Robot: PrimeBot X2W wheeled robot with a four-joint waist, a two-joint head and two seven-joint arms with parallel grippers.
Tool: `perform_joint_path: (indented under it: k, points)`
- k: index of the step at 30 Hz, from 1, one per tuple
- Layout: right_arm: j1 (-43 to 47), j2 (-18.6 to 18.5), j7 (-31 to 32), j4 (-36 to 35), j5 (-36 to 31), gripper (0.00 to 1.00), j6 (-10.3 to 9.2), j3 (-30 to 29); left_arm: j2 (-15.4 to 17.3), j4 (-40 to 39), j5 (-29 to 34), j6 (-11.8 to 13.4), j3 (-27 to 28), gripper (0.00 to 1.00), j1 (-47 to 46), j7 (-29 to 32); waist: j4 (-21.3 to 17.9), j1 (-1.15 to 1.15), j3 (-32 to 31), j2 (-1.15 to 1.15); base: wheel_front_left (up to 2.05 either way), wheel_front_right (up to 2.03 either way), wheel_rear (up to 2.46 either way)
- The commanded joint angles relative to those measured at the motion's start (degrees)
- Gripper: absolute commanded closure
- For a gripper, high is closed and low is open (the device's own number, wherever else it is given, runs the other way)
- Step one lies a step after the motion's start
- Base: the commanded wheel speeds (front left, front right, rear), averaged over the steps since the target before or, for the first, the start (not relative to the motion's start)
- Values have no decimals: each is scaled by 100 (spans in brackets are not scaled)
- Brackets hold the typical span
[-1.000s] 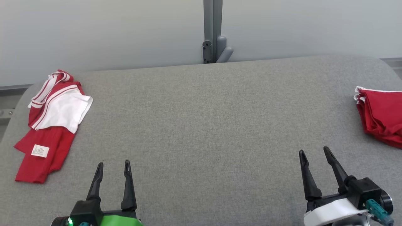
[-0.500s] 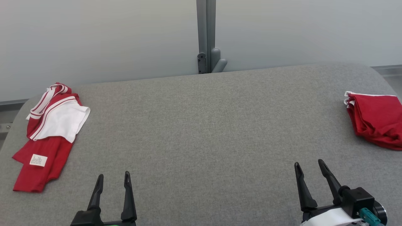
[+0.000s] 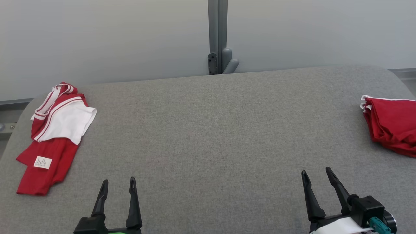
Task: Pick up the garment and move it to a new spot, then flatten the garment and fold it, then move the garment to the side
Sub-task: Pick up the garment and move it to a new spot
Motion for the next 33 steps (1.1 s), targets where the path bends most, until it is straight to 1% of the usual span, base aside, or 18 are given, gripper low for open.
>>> perform_joint_path:
  k: [1, 14, 29, 33]
  points:
    - [51, -1, -18, 14, 12, 0, -6, 3, 5, 18, 20, -34, 1, 0, -71, 3, 4, 0, -9, 0, 0, 0, 0]
    - [66, 4, -18, 40, 39, 0, -6, 9, 5, 130, 138, -135, -101, 0, -83, 3, 65, 0, -40, 0, 0, 0, 0]
    - [101, 4, -18, 68, 34, 0, -6, 54, 5, 156, 153, -127, -117, 0, -42, 3, 92, 0, -78, 0, 0, 0, 0]
    - [98, 4, -18, 78, 44, 0, -6, 84, 5, 161, 134, -110, -130, 0, -74, 3, 169, 0, -60, 0, 0, 0, 0]
